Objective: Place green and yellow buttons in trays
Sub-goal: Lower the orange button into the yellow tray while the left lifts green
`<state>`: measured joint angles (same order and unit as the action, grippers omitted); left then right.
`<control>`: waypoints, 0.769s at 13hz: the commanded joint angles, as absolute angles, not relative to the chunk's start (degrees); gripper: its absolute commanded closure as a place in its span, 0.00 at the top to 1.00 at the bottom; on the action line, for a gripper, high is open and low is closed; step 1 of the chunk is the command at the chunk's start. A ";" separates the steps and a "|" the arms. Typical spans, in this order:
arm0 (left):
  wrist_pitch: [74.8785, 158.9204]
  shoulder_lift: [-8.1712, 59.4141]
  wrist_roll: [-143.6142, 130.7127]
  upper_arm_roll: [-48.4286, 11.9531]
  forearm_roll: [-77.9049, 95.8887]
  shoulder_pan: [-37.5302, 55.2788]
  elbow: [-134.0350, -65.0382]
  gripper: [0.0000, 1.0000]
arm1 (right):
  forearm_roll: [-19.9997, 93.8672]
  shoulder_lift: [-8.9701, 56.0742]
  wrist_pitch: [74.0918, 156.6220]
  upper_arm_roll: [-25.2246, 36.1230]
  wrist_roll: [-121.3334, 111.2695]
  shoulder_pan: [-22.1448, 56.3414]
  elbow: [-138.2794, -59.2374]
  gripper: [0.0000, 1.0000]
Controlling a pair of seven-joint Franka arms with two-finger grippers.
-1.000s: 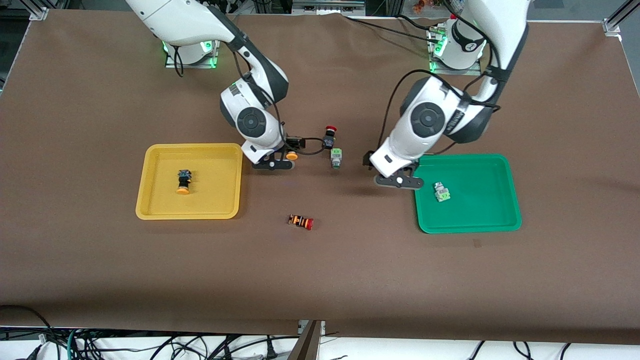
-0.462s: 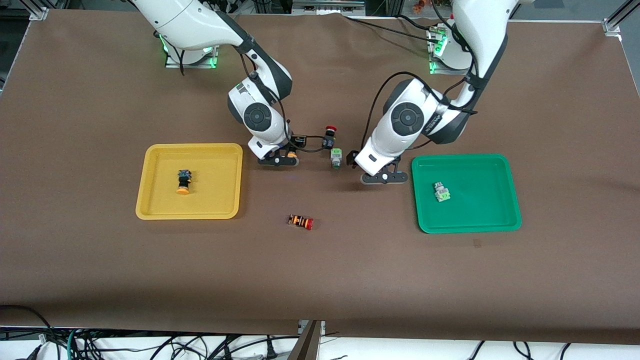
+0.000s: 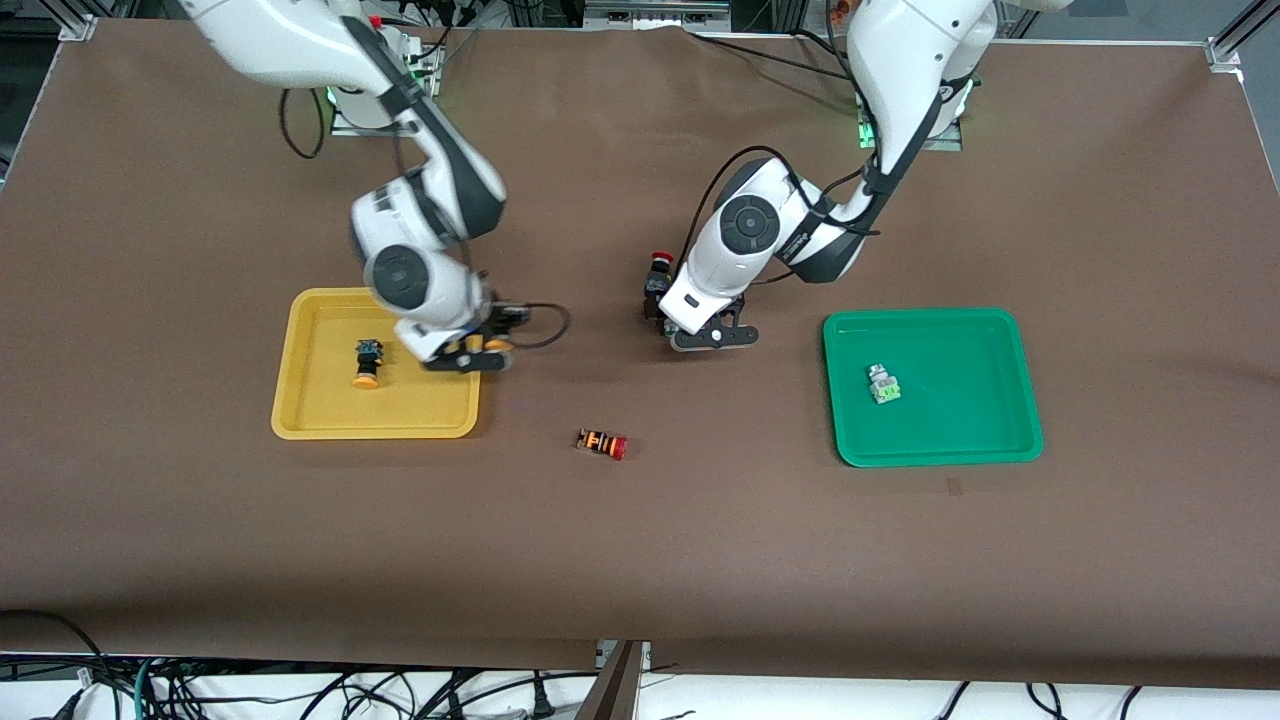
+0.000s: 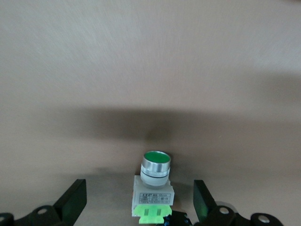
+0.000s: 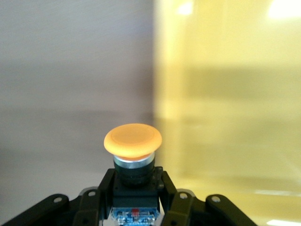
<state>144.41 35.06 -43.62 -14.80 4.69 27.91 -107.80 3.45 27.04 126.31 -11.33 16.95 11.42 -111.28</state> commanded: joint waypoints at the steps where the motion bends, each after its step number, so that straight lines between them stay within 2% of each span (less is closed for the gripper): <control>1: 147.47 37.35 -43.07 -14.50 5.27 29.79 -107.67 1.00 | 3.08 28.03 125.86 -5.29 6.18 11.43 -113.02 0.00; 2: 147.57 37.44 -42.81 -14.50 5.27 29.79 -107.49 0.84 | 3.16 28.91 126.03 -4.32 5.89 11.25 -113.20 0.05; 3: 147.57 37.44 -42.80 -14.50 5.27 29.71 -107.40 0.31 | 3.16 28.83 125.86 -4.13 6.06 10.73 -113.12 0.83; 4: 147.57 37.44 -42.63 -14.50 5.19 29.88 -107.49 0.10 | 3.25 27.87 125.69 -4.04 5.72 10.11 -112.51 1.00; 5: 147.31 37.27 -42.02 -14.50 5.19 29.88 -107.75 0.00 | 3.34 25.25 124.29 -4.04 5.63 9.50 -111.28 1.00; 8: 144.95 35.43 -37.63 -14.41 5.27 29.01 -107.67 0.00 | 3.60 17.52 111.85 -4.04 5.80 6.69 -103.30 1.00; 10: 137.94 31.49 -34.82 -13.80 5.27 26.82 -107.32 0.00 | 3.17 11.19 105.23 -4.04 5.97 6.24 -99.24 1.00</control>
<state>144.40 36.37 -38.78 -14.41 4.68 28.80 -107.01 3.46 17.83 110.92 -3.52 6.11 7.29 -101.14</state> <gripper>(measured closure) 0.590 0.000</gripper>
